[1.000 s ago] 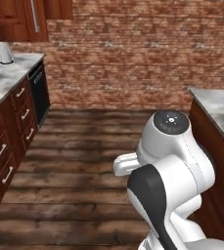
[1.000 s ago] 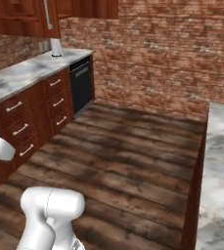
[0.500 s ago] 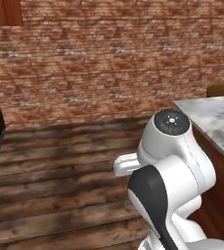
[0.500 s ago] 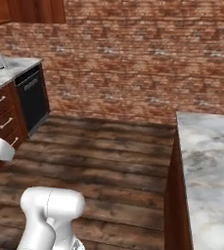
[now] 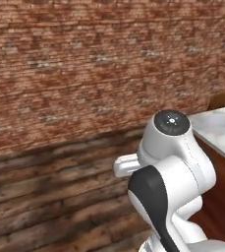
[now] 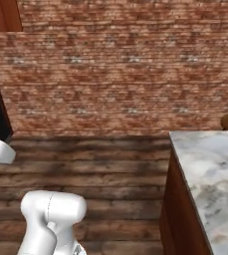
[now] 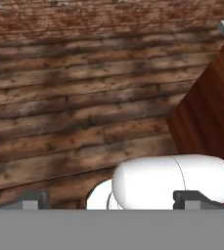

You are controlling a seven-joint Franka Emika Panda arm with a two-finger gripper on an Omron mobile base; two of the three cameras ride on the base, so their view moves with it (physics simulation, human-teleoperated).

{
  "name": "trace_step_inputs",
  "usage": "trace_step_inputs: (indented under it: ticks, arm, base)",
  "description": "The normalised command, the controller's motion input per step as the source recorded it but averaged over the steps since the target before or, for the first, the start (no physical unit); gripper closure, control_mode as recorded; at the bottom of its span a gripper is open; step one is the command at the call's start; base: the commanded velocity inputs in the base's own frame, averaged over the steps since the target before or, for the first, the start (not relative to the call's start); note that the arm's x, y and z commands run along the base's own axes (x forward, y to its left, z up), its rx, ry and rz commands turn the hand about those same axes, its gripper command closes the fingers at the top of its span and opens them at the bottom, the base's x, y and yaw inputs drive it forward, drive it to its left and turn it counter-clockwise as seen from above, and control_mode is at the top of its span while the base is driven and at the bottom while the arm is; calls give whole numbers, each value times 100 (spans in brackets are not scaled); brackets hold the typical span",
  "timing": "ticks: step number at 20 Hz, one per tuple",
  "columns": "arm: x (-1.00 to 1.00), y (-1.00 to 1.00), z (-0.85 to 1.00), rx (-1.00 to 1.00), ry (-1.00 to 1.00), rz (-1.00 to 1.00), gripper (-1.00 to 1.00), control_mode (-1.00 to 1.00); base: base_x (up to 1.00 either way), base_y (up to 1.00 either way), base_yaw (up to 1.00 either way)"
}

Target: Move the cutting board and knife to the sink. Then move spray from the cabinet to the counter.

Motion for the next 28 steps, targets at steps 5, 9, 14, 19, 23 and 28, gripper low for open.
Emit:
trace_step_inputs:
  ticks: [5, 9, 14, 19, 23, 28]
  arm:
    - [0, 0, 0, 0, 0, 0, -100, 100]
    - [0, 0, 0, 0, 0, 0, -100, 100]
    - [0, 0, 0, 0, 0, 0, -100, 100]
    - [0, 0, 0, 0, 0, 0, -100, 100]
    - [0, 0, 0, 0, 0, 0, -100, 100]
    - [0, 0, 0, 0, 0, 0, -100, 100]
  base:
    - [100, 67, -30]
    - [100, 80, -17]
    - [100, 60, 1]
    - [100, 17, 26]
    - [38, 0, 70]
    - [21, 0, 83]
